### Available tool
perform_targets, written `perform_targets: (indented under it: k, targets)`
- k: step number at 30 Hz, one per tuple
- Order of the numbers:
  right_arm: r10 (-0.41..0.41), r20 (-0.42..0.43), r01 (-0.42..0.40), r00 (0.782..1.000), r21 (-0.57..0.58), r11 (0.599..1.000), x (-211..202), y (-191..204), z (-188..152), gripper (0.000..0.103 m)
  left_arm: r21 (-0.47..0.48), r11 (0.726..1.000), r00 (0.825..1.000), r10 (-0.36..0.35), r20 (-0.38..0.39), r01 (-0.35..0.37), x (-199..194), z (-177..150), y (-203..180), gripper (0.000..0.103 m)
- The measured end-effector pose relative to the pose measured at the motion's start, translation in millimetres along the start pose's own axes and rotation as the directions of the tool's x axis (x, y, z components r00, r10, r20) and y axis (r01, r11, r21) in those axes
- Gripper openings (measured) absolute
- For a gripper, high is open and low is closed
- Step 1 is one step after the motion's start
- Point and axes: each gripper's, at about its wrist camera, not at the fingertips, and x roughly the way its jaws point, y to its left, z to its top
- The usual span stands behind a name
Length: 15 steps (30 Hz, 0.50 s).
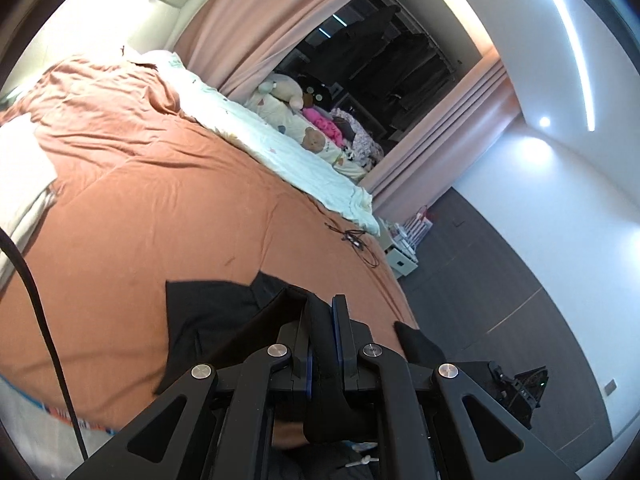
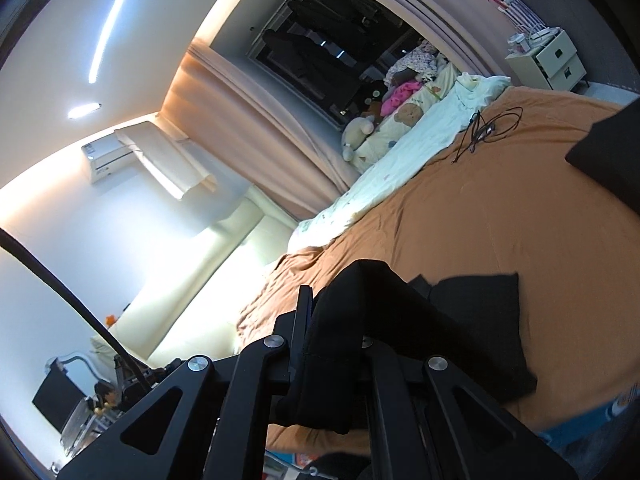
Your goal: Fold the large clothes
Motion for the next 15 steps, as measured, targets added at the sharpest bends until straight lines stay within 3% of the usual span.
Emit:
perform_targets:
  k: [8,15]
  targets:
    - [-0.058,-0.052,0.059,0.997,0.002,0.998,82.7,-17.7,26.3,0.002,-0.023,0.998,0.997,0.058,-0.051,-0.059,81.2,35.3,30.0,0.008]
    - [-0.115,-0.108,0.120,0.988,0.041,0.992,149.5,-45.3,43.6,0.002,-0.049,0.991,0.986,0.119,-0.119,-0.126,148.1,45.2,70.5,0.008]
